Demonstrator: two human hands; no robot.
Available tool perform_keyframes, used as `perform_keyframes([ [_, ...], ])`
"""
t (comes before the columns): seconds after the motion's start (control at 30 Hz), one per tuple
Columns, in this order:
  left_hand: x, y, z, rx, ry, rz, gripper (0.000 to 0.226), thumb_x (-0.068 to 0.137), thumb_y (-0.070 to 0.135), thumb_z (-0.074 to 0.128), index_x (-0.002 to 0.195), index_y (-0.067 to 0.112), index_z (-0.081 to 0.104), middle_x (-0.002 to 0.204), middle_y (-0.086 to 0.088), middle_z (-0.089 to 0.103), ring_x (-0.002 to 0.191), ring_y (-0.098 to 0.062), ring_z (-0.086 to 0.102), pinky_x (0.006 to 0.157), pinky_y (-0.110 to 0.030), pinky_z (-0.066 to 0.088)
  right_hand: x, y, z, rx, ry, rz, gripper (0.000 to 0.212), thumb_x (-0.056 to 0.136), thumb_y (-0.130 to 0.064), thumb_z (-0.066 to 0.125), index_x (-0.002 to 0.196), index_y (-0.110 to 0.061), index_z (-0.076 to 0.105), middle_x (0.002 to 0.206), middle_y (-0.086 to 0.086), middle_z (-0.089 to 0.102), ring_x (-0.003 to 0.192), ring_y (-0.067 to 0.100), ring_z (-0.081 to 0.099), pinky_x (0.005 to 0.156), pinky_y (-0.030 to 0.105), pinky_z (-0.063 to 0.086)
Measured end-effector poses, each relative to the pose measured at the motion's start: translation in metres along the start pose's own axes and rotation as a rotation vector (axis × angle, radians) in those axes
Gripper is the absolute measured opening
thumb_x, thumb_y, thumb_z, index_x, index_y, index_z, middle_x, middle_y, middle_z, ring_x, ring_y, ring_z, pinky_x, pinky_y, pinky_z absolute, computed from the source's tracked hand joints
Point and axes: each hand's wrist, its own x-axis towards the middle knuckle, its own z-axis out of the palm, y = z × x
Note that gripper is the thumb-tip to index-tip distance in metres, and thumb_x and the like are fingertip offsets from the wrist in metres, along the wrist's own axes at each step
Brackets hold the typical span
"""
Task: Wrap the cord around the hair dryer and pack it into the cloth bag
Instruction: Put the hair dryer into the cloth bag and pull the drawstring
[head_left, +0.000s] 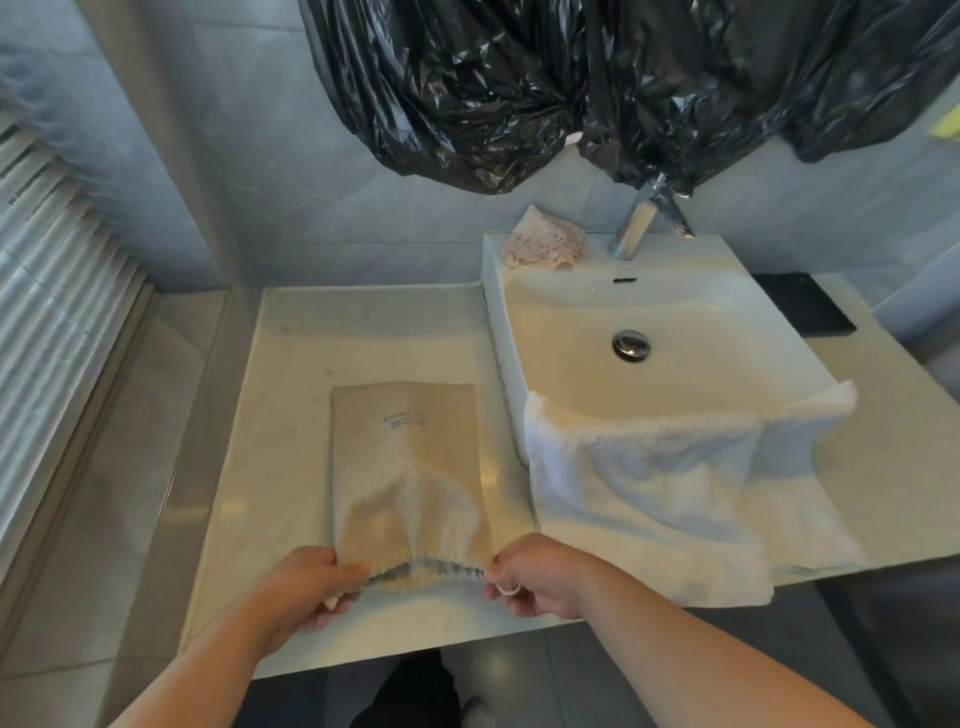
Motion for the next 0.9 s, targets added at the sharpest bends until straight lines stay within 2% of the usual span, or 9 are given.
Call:
perform_keyframes([
  [0.1,-0.005,-0.002,-0.005,0.162,0.051,0.028,0.023,0.092,0.022,0.068,0.09,0.0,0.065,0.073,-0.01,0.068,0.059,-0.015,0.053,0.052,-0.024,0.044,-0.003,0.002,0.0,-0.048,0.099,-0.061,0.017,0.092,-0.02,0.062,0.092,-0.004,0.068,0.072,0.004,0.06,0.055,0.01,0.048,0.056,0.021,0.044],
  [0.2,-0.01,-0.003,-0.01,0.316,0.134,0.049,0.037,0.09,0.035,0.069,0.072,0.003,0.064,0.059,-0.006,0.062,0.052,-0.016,0.049,0.051,-0.024,0.041,-0.006,0.003,0.0,-0.098,0.213,-0.097,0.027,0.09,-0.025,0.064,0.097,0.0,0.07,0.072,0.004,0.06,0.057,0.013,0.049,0.055,0.022,0.044],
  [0.27,-0.017,-0.002,-0.013,0.419,0.184,0.063,0.044,0.089,0.043,0.068,0.072,0.002,0.069,0.057,-0.004,0.06,0.052,-0.018,0.049,0.053,-0.024,0.039,-0.009,0.005,0.001,-0.147,0.275,-0.142,0.025,0.088,-0.029,0.064,0.083,-0.005,0.07,0.074,0.007,0.063,0.062,0.017,0.052,0.059,0.026,0.045],
  [0.37,-0.024,-0.004,-0.024,0.395,0.219,0.073,0.045,0.089,0.045,0.067,0.074,0.003,0.069,0.062,-0.005,0.056,0.056,-0.02,0.048,0.053,-0.027,0.035,-0.013,0.011,0.001,-0.247,0.374,-0.256,0.031,0.089,-0.033,0.062,0.066,-0.012,0.062,0.084,0.014,0.07,0.077,0.021,0.062,0.07,0.029,0.046],
  [0.5,-0.019,-0.017,-0.047,0.221,0.261,0.093,0.04,0.092,0.036,0.065,0.067,0.006,0.057,0.055,-0.005,0.043,0.056,-0.019,0.033,0.052,-0.027,0.023,-0.016,0.016,-0.007,-0.31,0.44,-0.341,0.023,0.091,-0.029,0.058,0.073,-0.018,0.066,0.076,0.0,0.065,0.079,0.016,0.063,0.076,0.03,0.049],
  [0.6,-0.012,-0.025,-0.058,0.234,0.339,0.115,0.04,0.094,0.029,0.064,0.064,0.004,0.058,0.056,-0.008,0.047,0.055,-0.021,0.038,0.053,-0.027,0.028,-0.019,0.018,-0.02,-0.305,0.484,-0.367,0.021,0.091,-0.029,0.057,0.074,-0.021,0.067,0.075,-0.004,0.064,0.078,0.013,0.062,0.072,0.026,0.048],
  [0.7,-0.005,-0.031,-0.06,0.334,0.429,0.147,0.04,0.092,0.027,0.067,0.062,0.002,0.062,0.058,-0.011,0.057,0.058,-0.025,0.05,0.058,-0.029,0.036,-0.017,0.024,-0.032,-0.334,0.538,-0.339,0.019,0.091,-0.03,0.058,0.08,-0.021,0.069,0.084,-0.003,0.068,0.084,0.014,0.064,0.079,0.028,0.051],
  [0.8,-0.005,-0.032,-0.048,0.607,0.416,0.097,0.033,0.092,0.036,0.064,0.071,0.012,0.067,0.076,-0.009,0.069,0.075,-0.027,0.063,0.067,-0.029,0.046,-0.01,0.029,-0.027,-0.783,0.542,-0.2,0.028,0.094,-0.03,0.049,0.101,-0.015,0.071,0.107,0.003,0.068,0.098,0.022,0.061,0.087,0.031,0.047],
  [0.9,-0.01,-0.029,-0.025,0.765,0.447,0.208,0.028,0.094,0.037,0.059,0.114,0.02,0.067,0.123,-0.004,0.067,0.111,-0.026,0.061,0.091,-0.031,0.048,-0.011,0.026,-0.006,-1.203,0.537,-0.179,0.03,0.089,-0.02,0.043,0.11,-0.012,0.063,0.116,0.011,0.06,0.106,0.031,0.054,0.091,0.037,0.044],
])
